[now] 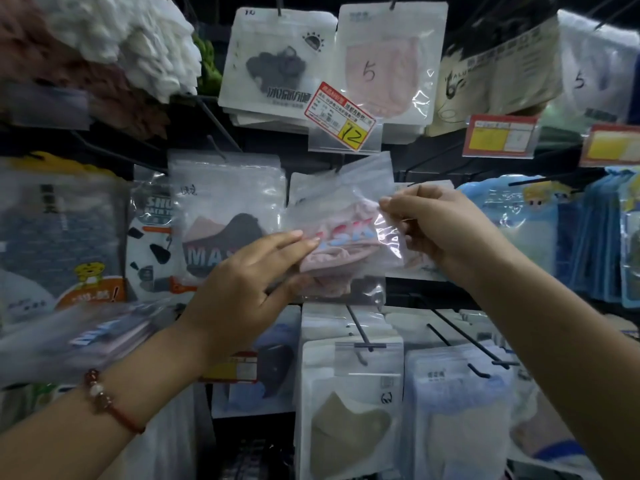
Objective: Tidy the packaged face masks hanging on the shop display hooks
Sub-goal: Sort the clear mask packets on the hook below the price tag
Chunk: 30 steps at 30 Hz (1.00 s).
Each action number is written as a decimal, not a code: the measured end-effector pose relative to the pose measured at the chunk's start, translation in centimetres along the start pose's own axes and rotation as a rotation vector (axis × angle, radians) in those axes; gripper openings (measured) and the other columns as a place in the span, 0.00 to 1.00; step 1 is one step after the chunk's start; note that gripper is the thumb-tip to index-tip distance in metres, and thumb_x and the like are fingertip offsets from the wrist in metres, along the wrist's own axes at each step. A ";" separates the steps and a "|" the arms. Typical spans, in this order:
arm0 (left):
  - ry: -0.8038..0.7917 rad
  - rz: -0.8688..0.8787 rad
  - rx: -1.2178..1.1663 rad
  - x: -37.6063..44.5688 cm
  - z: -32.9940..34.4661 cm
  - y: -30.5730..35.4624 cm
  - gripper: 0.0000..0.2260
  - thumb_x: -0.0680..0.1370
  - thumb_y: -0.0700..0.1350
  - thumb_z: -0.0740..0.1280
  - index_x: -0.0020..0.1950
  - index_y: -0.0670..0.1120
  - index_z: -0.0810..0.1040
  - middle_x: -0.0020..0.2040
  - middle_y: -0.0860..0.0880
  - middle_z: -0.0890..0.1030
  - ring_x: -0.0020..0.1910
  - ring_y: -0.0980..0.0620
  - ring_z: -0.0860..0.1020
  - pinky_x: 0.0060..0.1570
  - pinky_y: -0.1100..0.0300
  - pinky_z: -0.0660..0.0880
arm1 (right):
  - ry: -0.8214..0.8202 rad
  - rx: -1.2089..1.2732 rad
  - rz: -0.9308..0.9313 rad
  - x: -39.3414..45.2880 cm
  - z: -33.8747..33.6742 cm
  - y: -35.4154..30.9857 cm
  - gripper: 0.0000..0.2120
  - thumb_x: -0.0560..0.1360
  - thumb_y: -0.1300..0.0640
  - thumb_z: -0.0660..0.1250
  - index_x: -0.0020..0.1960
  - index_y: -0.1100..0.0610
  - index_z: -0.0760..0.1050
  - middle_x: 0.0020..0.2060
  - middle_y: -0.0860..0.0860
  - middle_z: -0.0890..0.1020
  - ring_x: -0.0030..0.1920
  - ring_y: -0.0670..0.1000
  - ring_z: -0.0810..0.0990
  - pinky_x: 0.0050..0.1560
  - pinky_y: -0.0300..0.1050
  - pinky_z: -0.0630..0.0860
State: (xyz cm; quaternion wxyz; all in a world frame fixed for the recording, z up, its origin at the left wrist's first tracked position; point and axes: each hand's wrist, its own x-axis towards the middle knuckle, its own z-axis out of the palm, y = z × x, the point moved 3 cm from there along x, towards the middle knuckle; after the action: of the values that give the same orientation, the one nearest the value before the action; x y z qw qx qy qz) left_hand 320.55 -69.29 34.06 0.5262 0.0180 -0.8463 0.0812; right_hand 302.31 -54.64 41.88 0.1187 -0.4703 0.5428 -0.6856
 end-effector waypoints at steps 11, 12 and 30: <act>0.089 0.251 0.192 -0.9 -1.5 3.7 0.20 0.83 0.55 0.61 0.68 0.43 0.76 0.65 0.41 0.79 0.64 0.44 0.79 0.61 0.48 0.77 | -0.172 0.075 0.108 -2.4 0.5 -0.6 0.07 0.77 0.62 0.68 0.55 0.58 0.79 0.38 0.54 0.85 0.32 0.48 0.82 0.29 0.39 0.78; 0.055 0.218 0.111 -1.1 -1.6 3.9 0.22 0.83 0.58 0.60 0.70 0.45 0.75 0.68 0.42 0.77 0.66 0.45 0.76 0.63 0.49 0.75 | -0.168 0.050 0.089 -2.6 0.3 -1.0 0.08 0.76 0.63 0.68 0.55 0.57 0.80 0.38 0.53 0.85 0.31 0.47 0.82 0.29 0.38 0.77; 0.145 -0.904 -0.918 -0.4 -2.5 -1.7 0.11 0.70 0.35 0.73 0.50 0.44 0.79 0.39 0.49 0.85 0.37 0.53 0.82 0.35 0.61 0.80 | -0.268 -0.381 0.006 -3.2 3.2 4.1 0.26 0.71 0.48 0.73 0.67 0.46 0.70 0.51 0.50 0.83 0.45 0.50 0.85 0.49 0.55 0.82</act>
State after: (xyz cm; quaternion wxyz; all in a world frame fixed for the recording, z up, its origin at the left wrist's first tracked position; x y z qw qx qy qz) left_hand 323.19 -70.57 34.98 0.5186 0.1403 -0.6661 -0.5174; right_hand 305.01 -56.07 36.66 0.1007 -0.5696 0.6433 -0.5016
